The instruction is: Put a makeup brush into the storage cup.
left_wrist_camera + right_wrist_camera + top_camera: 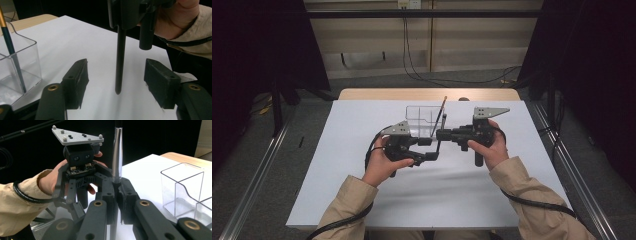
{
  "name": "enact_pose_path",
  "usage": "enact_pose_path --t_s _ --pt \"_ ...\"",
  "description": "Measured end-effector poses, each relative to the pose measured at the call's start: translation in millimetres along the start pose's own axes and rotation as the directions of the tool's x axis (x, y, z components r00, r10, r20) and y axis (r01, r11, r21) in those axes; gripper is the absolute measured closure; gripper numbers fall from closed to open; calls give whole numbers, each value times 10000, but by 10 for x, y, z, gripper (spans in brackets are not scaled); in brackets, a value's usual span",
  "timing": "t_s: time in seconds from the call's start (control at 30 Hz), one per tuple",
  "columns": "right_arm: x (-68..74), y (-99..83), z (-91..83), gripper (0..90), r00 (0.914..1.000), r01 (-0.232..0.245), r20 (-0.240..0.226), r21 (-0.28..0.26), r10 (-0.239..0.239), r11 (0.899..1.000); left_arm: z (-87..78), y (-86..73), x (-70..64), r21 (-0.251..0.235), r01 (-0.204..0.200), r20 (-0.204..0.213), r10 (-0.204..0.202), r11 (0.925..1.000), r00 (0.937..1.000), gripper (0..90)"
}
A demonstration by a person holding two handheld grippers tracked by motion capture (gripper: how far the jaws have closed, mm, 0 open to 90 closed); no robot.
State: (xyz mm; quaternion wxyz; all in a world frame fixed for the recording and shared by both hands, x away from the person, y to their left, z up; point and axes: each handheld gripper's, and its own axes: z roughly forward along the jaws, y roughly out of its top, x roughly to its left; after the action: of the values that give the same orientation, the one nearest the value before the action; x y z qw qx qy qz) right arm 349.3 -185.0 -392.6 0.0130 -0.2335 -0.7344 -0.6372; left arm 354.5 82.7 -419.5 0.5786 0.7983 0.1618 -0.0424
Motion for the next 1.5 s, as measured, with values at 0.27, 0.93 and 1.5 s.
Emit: enact_pose_path --t_s 0.27,0.93,1.5 --pt "-4 1 -13 841 10000 84 43 36 -84 10000 -110 -16 12 -266 81 -277 -88 9996 9996 222" --pt "-5 -8 -21 841 9997 219 91 78 -220 9997 -398 -117 62 -741 249 -921 -317 9969 9952 33" --pt "-11 -6 -36 841 9992 355 176 91 -357 9993 -575 -183 60 -807 94 -1197 -190 9967 9926 2"
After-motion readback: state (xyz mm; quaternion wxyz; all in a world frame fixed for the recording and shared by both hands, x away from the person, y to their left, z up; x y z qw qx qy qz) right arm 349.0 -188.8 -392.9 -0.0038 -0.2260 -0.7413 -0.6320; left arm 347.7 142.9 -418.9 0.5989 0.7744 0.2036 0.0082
